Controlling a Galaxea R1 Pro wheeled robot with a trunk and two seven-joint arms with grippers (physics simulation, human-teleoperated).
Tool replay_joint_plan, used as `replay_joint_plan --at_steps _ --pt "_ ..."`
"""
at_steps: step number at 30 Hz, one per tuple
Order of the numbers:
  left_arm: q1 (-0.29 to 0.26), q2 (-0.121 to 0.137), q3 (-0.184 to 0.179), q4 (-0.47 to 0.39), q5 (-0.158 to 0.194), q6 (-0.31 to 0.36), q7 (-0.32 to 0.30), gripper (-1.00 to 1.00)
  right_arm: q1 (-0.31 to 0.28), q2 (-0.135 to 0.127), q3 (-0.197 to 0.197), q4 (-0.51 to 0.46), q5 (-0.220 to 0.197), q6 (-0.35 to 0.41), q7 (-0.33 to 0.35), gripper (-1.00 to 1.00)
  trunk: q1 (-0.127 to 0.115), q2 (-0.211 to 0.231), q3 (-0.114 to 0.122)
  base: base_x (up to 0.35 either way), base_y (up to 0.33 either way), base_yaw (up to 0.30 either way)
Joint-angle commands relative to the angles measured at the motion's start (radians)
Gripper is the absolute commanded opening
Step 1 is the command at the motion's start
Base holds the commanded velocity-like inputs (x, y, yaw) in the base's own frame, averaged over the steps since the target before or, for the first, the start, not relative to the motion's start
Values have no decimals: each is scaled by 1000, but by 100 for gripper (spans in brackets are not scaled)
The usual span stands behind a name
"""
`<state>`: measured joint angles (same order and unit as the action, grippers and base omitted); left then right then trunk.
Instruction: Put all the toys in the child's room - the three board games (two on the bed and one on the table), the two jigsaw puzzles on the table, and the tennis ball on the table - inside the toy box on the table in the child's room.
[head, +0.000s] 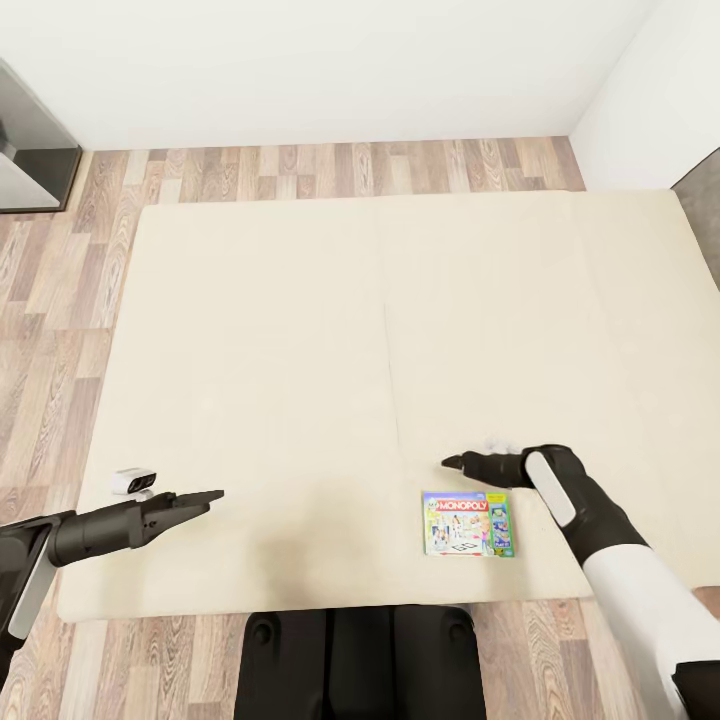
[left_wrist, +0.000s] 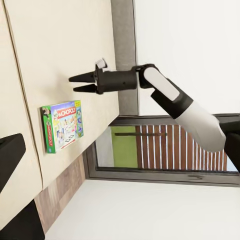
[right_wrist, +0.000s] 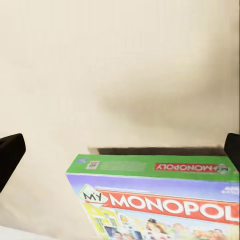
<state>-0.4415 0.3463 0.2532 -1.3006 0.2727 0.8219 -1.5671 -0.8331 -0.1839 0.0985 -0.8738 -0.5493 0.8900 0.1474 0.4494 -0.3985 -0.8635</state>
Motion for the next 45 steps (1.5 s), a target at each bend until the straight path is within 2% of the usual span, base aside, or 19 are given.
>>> replay_joint_plan --at_steps 1,3,22,34,45 --pt "0 0 0 0 -1 10 -4 100 3 -7 -1 -4 8 3 9 100 1 -2 -1 0 0 0" --pt "0 0 0 0 -1 10 -4 100 10 -21 -6 -10 8 7 9 100 1 -2 -1 0 0 0" --pt "0 0 0 3 -1 8 -4 100 26 -87 -13 -16 9 81 9 100 1 -2 -1 0 0 0" --pt "0 0 0 3 -1 8 -4 100 28 -116 -11 -8 9 84 9 100 1 -2 -1 0 0 0" --pt "0 0 0 3 -1 7 -4 100 29 -121 -8 -5 11 83 9 100 1 -2 -1 0 0 0"
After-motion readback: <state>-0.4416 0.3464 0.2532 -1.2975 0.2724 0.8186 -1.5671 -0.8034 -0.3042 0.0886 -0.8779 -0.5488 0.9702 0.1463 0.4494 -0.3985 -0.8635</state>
